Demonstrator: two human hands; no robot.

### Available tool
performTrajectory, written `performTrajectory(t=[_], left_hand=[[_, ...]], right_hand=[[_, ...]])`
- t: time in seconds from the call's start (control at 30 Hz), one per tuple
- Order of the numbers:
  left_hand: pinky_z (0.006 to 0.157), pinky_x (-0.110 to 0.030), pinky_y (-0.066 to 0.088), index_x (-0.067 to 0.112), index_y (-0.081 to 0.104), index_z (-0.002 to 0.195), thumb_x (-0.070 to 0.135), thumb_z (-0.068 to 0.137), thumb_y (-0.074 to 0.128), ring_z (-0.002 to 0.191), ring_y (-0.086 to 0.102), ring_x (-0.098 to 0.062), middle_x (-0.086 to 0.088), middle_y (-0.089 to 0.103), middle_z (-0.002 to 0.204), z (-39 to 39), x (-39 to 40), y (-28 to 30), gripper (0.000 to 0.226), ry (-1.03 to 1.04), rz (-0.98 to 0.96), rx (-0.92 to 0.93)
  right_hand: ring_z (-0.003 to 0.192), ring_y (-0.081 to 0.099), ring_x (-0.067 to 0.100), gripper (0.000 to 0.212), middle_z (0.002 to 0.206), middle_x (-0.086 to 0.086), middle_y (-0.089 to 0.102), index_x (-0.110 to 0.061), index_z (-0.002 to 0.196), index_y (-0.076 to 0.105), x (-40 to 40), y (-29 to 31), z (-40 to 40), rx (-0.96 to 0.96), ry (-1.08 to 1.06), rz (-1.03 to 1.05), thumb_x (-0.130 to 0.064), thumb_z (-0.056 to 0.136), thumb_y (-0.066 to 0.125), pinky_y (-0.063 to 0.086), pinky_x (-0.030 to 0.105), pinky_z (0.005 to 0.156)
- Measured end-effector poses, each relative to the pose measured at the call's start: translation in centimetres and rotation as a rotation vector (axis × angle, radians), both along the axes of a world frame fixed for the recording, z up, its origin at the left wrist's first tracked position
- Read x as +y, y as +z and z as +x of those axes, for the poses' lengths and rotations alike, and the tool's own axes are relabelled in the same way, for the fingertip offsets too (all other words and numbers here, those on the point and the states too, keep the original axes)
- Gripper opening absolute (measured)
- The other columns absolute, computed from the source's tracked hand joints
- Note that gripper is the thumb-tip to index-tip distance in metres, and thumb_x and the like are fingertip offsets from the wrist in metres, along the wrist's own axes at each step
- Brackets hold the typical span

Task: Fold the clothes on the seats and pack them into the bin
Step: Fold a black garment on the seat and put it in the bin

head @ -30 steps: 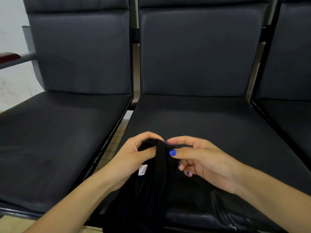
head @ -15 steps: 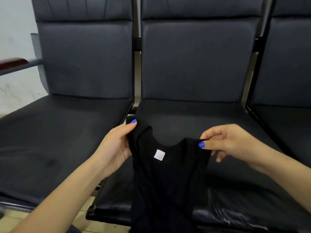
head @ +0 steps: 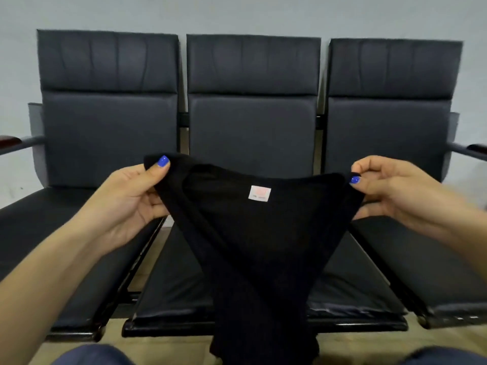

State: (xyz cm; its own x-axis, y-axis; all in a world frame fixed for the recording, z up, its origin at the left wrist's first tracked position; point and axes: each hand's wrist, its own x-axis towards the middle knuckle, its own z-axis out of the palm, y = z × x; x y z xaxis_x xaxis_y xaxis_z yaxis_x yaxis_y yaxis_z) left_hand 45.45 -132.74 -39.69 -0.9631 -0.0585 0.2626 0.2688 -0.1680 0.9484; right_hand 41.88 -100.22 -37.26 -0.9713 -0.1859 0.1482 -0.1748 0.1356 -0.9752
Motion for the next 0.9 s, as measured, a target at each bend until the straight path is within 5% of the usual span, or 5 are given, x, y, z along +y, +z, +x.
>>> performTrajectory(t=[0.27,0.47,0.6,0.7,0.9], left_hand=[[0.057,-0.021,0.056,0.024,0.077,0.066,0.058,0.029,0.087,0.067,0.07,-0.005,0.006,0.074,0.073,5.3,1.0,6.7,0.051,-0.02,-0.101,0.227],[0.071,-0.024,0.058,0.021,0.078,0.074,0.056,0.034,0.088,0.079,0.071,-0.008,0.005,0.075,0.081,7.4,1.1,11.8,0.054,0.006,-0.11,0.365],[0.067,-0.022,0.056,0.02,0.076,0.068,0.045,0.051,0.077,0.068,0.068,-0.006,0.006,0.073,0.072,7.8,1.6,13.9,0.03,0.064,-0.207,0.413],[0.041,-0.014,0.041,0.021,0.073,0.06,0.042,0.054,0.072,0.043,0.051,-0.002,0.009,0.063,0.056,7.1,2.1,14.4,0.022,0.124,-0.297,0.369],[0.033,-0.014,0.02,0.014,0.069,0.072,0.028,0.078,0.067,0.025,0.024,-0.003,0.007,0.055,0.043,2.3,1.7,12.8,0.015,0.108,-0.468,0.147]], right_hand=[[0.051,0.06,0.007,0.006,0.061,-0.002,0.065,-0.014,0.073,0.068,1.7,9.2,7.1,0.269,0.044,0.007,-0.011,0.076,0.063,0.049,0.019,0.044],[0.047,0.057,0.001,0.033,0.066,-0.006,0.07,-0.021,0.075,0.08,2.1,13.7,8.4,0.301,0.084,-0.035,-0.029,0.044,0.072,0.039,0.009,0.037],[0.046,0.051,0.001,0.035,0.068,-0.007,0.069,-0.018,0.077,0.08,2.3,14.6,8.0,0.269,0.115,-0.021,-0.028,0.045,0.072,0.035,0.008,0.035],[0.039,0.041,0.002,0.032,0.065,-0.006,0.064,-0.012,0.077,0.077,2.6,14.9,7.3,0.224,0.073,0.018,-0.022,0.047,0.073,0.028,0.009,0.028],[0.032,0.038,0.003,0.009,0.074,-0.002,0.058,-0.01,0.089,0.065,2.2,13.2,2.8,0.149,-0.131,0.224,-0.003,0.089,0.059,0.025,0.011,0.027]])
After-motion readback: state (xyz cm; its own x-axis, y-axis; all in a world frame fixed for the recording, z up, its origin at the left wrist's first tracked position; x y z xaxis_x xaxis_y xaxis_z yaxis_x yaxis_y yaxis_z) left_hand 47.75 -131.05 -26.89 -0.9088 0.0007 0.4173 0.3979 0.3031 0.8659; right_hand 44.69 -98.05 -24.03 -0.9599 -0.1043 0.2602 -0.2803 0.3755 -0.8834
